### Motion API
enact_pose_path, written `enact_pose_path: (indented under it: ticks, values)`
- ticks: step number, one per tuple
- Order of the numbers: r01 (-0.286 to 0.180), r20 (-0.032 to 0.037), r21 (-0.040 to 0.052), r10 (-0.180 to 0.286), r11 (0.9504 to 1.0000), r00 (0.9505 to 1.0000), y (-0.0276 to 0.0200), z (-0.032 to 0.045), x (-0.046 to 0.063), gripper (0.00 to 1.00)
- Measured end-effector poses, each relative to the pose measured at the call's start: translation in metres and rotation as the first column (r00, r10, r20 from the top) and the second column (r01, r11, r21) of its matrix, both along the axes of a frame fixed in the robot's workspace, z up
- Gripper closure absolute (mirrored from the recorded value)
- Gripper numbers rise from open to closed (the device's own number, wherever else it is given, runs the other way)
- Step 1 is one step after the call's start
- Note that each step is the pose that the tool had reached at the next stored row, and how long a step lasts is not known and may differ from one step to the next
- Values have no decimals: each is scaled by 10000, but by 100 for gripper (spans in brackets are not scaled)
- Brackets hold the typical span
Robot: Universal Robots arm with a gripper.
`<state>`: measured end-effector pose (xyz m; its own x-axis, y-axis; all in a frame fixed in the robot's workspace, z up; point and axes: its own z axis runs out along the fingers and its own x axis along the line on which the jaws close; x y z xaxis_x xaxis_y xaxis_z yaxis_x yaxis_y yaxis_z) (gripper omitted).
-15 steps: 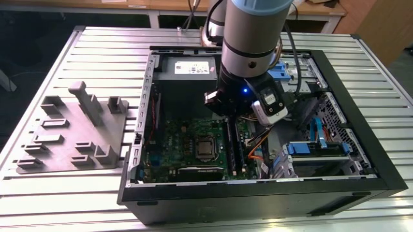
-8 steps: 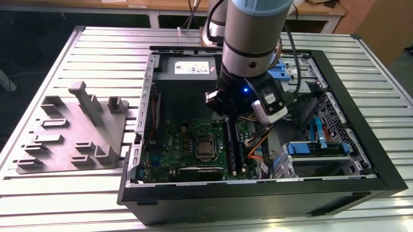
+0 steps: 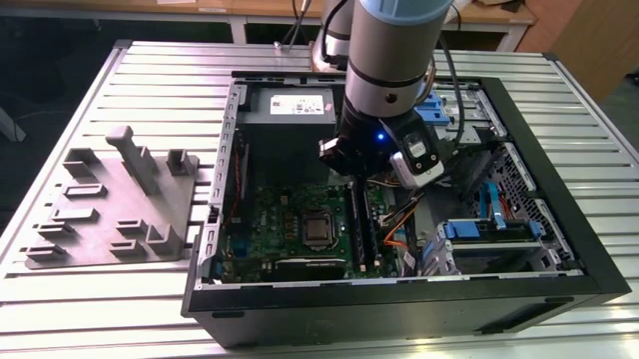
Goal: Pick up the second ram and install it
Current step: 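Press down the second ram until it locks into place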
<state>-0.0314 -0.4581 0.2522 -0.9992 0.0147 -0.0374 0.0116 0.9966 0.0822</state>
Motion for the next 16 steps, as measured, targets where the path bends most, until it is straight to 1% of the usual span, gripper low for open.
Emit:
enact_pose_path:
  ticks: [9,13,16]
  values:
    - [-1,0,3,1,10000,10000,91,-25,-7,90]
    - [-1,0,3,1,10000,10000,98,-30,-9,90]
    - [-1,1,4,1,10000,10000,111,-74,-13,90]
